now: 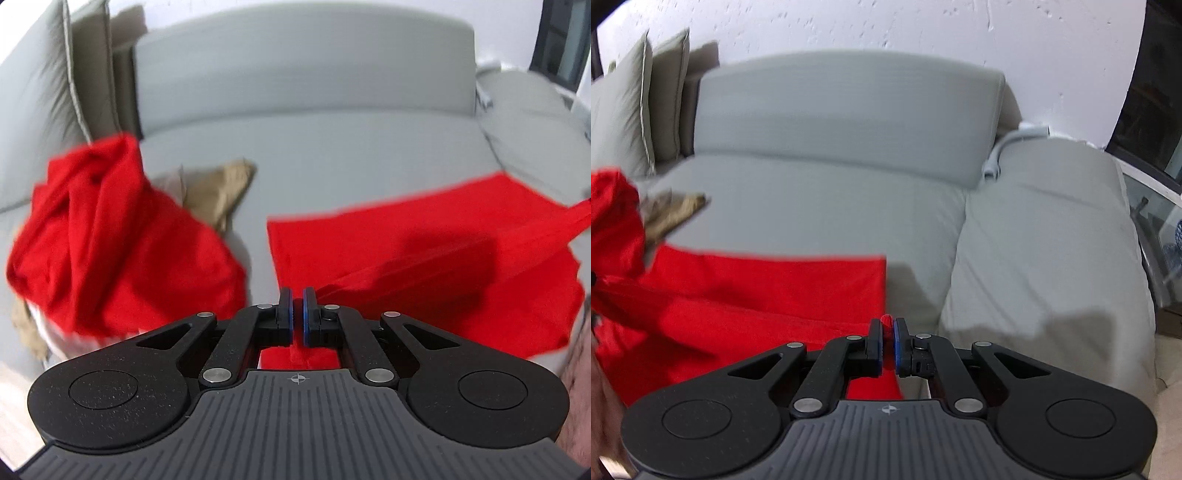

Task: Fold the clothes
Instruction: 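Lay the hem onto the collar half and open both grippers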

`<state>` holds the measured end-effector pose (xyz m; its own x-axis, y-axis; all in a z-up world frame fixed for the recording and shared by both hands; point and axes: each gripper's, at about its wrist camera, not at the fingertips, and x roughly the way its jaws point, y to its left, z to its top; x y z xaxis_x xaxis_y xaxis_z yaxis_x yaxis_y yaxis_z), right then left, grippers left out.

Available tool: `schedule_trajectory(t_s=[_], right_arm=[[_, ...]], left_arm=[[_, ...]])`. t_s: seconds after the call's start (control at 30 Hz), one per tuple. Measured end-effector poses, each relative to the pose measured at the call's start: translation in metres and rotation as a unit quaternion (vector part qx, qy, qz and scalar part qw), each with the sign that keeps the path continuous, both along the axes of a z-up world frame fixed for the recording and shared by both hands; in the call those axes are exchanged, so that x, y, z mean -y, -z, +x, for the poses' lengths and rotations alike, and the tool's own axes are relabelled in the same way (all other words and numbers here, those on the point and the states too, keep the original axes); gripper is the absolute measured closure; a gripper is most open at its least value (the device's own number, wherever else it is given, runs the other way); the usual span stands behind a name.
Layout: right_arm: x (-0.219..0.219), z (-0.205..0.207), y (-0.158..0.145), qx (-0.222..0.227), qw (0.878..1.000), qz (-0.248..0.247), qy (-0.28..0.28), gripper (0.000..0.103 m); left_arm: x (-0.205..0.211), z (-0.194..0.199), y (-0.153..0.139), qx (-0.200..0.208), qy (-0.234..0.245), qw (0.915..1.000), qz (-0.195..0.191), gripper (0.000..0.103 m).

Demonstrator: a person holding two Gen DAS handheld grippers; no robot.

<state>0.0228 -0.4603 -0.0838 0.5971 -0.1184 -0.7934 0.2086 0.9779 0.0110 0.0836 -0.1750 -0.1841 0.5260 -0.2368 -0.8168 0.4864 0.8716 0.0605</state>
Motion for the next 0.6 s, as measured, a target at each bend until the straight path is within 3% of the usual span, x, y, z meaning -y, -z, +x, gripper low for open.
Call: schedule_trajectory(t_s=[0.13,0.17,0.23,0.3,0.33,0.4,0.43,0.6], right_arm=[[-0.008,-0.021,0.01,-0.009,1.0,0.012,0.01,0.097],[-0.008,-0.023,0.018,-0.031,0.999,0.024,0.006,0.096],[-0.007,-0.023,0.027,-0.069,0.997,0.028,0.006,0.094],[-0.007,-0.026,0.032,-0.094,0.995,0.027,0.01,0.088],[-0.008,-0.029,0.03,-0.09,0.996,0.018,0.015,0.084],[-0.012,-0.037,0.02,-0.089,0.996,0.024,0.012,0.081],[-0.014,-0.039,0.018,-0.088,0.996,0.025,0.009,0.076],[-0.036,-0.032,0.01,-0.086,0.995,0.037,-0.023,0.073]], left_arm=[[-0.001,-0.017,0.012,-0.025,0.005,0.9995,0.017,0.099],[0.0,-0.018,0.02,-0.048,0.013,0.9983,0.031,0.097],[0.0,-0.015,0.036,-0.101,0.011,0.9931,0.059,0.086],[-0.005,-0.017,0.039,-0.126,-0.006,0.9902,0.06,0.079],[-0.008,-0.02,0.037,-0.129,-0.009,0.9901,0.054,0.078],[-0.015,-0.03,0.025,-0.117,-0.005,0.9922,0.044,0.066],[-0.018,-0.035,0.019,-0.109,-0.002,0.9933,0.04,0.065],[-0.015,-0.042,-0.006,-0.075,0.015,0.9968,-0.024,0.067]])
